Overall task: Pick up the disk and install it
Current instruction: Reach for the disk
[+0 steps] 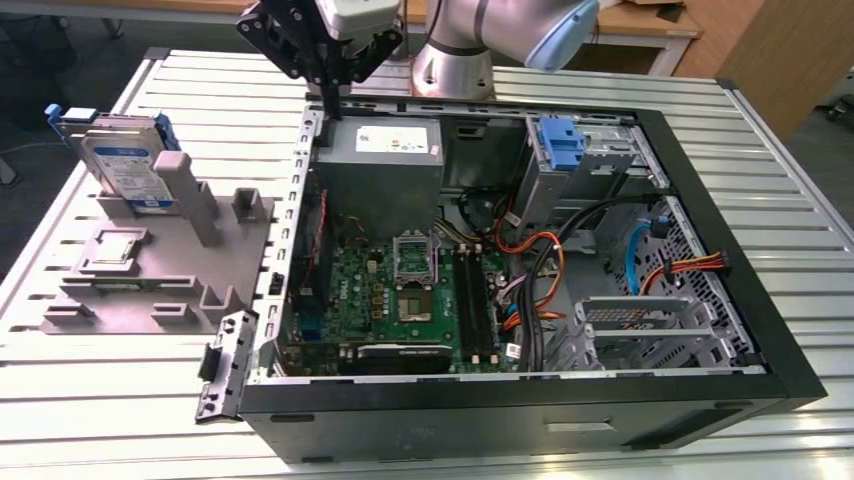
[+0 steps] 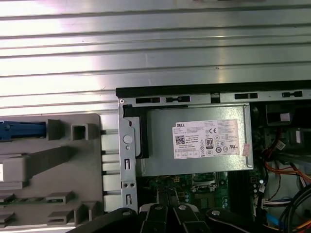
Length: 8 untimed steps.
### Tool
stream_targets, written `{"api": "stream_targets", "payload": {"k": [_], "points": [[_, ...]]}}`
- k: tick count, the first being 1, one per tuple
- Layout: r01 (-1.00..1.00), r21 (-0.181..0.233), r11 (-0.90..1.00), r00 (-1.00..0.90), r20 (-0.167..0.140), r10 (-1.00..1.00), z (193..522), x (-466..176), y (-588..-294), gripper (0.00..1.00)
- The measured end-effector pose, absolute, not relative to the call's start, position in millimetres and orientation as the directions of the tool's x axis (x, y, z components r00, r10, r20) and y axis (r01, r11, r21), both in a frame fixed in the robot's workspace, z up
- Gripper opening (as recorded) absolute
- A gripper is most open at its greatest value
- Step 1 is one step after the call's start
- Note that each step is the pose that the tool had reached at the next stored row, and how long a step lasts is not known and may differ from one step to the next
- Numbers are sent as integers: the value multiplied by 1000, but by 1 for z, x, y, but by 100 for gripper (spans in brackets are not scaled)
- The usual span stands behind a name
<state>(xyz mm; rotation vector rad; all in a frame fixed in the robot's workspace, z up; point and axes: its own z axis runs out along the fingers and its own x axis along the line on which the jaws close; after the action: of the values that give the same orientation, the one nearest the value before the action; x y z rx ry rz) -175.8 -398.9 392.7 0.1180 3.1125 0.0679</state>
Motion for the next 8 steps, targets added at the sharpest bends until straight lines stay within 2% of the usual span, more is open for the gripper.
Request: {"api": "stream_targets", "payload": {"k": [8], "points": [[75,44,996,-997,-24,76,393,-180,-399,10]]}}
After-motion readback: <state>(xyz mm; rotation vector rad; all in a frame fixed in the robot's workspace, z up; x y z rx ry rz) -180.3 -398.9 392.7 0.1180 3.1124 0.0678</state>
